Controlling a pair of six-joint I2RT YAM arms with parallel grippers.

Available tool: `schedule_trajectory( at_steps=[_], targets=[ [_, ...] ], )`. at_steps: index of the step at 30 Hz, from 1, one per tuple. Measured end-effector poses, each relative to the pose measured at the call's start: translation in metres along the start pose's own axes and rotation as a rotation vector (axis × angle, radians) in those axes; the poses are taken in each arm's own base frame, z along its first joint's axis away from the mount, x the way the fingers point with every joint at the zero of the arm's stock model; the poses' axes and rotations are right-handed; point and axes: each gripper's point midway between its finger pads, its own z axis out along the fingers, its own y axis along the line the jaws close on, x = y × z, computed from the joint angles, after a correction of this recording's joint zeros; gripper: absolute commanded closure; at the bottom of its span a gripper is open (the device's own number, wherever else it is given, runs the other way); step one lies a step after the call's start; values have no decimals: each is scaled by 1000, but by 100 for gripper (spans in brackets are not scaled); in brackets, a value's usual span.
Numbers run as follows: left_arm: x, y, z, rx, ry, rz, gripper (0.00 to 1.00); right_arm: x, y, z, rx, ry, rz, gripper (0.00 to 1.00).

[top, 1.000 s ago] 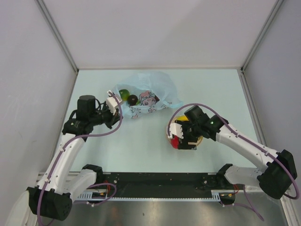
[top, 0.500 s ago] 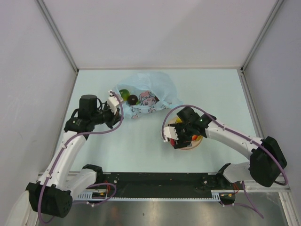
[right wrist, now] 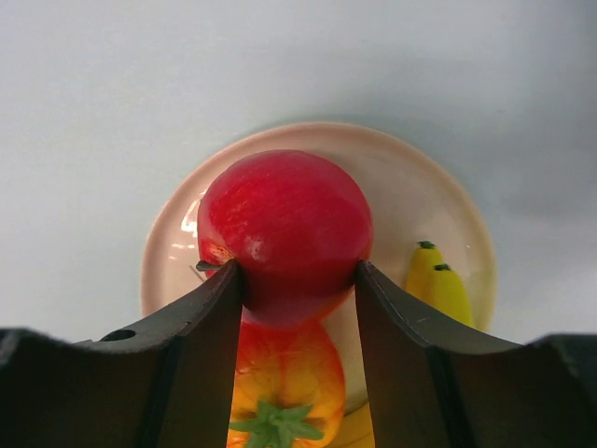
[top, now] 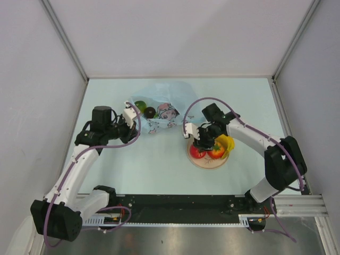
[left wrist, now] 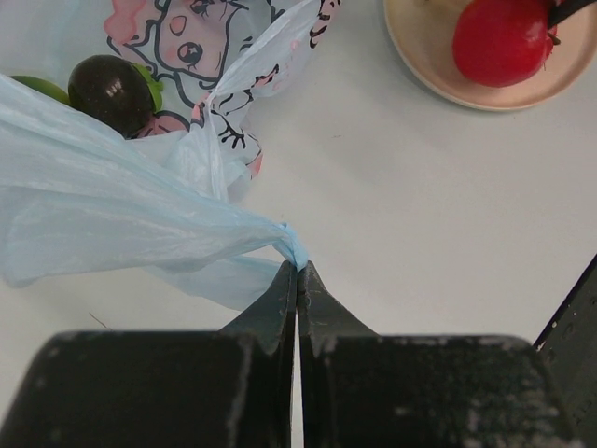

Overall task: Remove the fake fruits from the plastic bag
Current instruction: Adjust the fake fruit on the plate.

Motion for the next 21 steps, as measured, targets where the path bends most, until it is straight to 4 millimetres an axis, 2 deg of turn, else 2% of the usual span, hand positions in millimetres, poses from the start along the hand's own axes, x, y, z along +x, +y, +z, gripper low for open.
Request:
schedule_trajectory(
  at_steps=[2,5,6,11,15,21],
  targets=[
    [1,0,1,1,3,-3,100,1,-10,1,-4,-16,66,65],
    [1,1,2,3,4,-12,100,3,-23,2,-8,-49,177,57],
    [1,1,2,3,4,-12,100,4,-24,2,-12,-55,201,52],
    [1,1,3,3,4,-19,100,6,-27,1,-20,-82,312,45],
    [1,1,3,3,3,-19,100,6,-30,2,-1,-78,389,32],
    [-1,0,1,0,-2,-15,100,-10,-35,-1,76,-62,411,28]
  ],
)
